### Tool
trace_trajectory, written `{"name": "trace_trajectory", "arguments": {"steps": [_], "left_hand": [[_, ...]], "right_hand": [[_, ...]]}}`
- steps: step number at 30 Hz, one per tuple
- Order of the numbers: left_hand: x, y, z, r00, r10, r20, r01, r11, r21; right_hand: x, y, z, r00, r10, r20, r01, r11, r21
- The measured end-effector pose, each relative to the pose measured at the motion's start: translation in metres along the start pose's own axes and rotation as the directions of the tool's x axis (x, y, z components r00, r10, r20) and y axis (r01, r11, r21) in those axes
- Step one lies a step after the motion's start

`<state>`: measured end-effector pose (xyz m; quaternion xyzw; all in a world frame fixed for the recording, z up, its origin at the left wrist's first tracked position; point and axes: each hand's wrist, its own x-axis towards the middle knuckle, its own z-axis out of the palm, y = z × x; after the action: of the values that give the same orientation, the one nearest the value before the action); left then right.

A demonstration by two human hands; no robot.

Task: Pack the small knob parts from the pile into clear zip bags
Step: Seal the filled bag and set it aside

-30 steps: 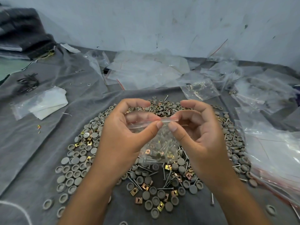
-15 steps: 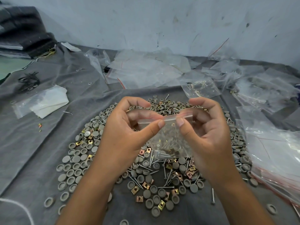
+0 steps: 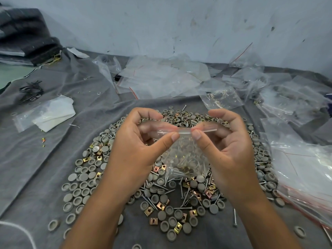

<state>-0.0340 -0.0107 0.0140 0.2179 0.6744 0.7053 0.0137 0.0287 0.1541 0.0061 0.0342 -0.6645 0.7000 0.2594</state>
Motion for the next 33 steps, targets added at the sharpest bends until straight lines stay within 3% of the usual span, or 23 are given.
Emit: {"name": "trace_trajectory", "arguments": {"steps": [5,14,22,27,29,33], "left_hand": [[0.0,0.001,-0.001,0.999,-0.015,-0.03,0.015,1.0,-0.005],[-0.002,0.004,-0.001,1.0,0.015,-0.014,-0.015,0.999,-0.03],[-0.003,0.004,0.0,0.998,0.056,-0.007,-0.057,0.995,-0.082],[-0.002,0.0,0.001,0.995,0.091,-0.035,-0.092,0.995,-0.027],[-0.002,-0.002,0.001,0.999,0.044,-0.018,-0.044,0.999,-0.003],[0.0,-0.005,-0.004,0.996,-0.035,-0.084,0.039,0.998,0.047]], "right_hand": [[0.001,-0.001,-0.004,0.999,0.006,-0.051,-0.006,1.0,0.001],[0.0,-0.002,-0.005,1.0,0.007,0.02,-0.006,0.999,-0.044],[0.003,-0.008,-0.01,0.999,0.05,0.011,-0.051,0.998,0.029],[0.009,-0.018,-0.018,0.997,0.06,0.056,-0.057,0.997,-0.06],[0.024,-0.024,-0.031,0.999,0.046,0.02,-0.043,0.993,-0.112],[0.086,-0.028,-0.085,0.972,0.006,-0.234,-0.069,0.963,-0.262]]}}
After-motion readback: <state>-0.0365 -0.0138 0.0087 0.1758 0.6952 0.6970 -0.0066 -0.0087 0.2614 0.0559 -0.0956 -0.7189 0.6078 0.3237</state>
